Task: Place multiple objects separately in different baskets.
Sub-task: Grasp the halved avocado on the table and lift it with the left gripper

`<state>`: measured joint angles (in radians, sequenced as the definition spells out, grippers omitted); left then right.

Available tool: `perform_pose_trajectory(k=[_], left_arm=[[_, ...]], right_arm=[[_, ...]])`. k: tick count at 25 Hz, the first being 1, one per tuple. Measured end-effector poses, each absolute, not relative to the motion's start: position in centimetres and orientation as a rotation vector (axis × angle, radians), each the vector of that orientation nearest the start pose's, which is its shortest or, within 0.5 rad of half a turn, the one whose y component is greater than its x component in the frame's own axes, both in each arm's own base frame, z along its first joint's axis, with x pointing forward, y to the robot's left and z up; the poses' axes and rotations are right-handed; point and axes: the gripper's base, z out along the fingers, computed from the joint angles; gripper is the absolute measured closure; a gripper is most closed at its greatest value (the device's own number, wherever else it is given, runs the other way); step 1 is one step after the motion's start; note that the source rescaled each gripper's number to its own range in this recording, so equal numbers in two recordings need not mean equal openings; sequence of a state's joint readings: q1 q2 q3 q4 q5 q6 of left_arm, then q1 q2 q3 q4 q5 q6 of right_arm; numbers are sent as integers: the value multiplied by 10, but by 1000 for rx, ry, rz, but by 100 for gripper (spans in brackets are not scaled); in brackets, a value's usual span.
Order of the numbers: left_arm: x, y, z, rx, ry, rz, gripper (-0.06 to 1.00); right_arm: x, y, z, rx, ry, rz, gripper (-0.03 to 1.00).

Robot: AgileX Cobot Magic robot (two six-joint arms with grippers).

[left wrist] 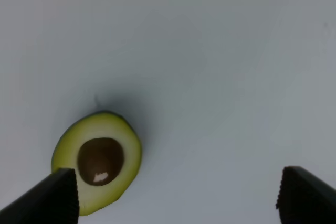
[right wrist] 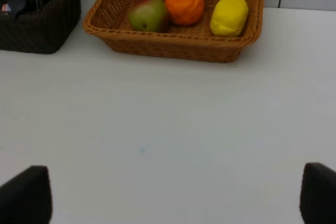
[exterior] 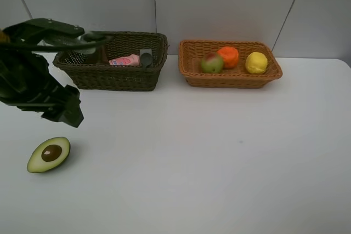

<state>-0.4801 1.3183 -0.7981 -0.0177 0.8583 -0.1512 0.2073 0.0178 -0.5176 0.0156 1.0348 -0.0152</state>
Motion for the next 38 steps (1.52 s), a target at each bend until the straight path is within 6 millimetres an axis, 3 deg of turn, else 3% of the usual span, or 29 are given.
perform_pose_trajectory(k=[6,10,18,26,38], left_arm=[[205,-97,206,405,2877,25,-5],[215,-102,188,428,2867,31,-5],[224,-104,174,451,2862,45,-5],[228,-73,163,368,2884,79,-5],[235,-76,127,430,2968,76,-5]], right_arm=[[-3,0,284,-225,2009,139,-3],[-3,0,284,-225,2009,139,-3],[-3,0,284,-224,2009,140,-3],[-3,0,284,-222,2009,141,-3],[-3,1,284,-222,2009,142,-3]])
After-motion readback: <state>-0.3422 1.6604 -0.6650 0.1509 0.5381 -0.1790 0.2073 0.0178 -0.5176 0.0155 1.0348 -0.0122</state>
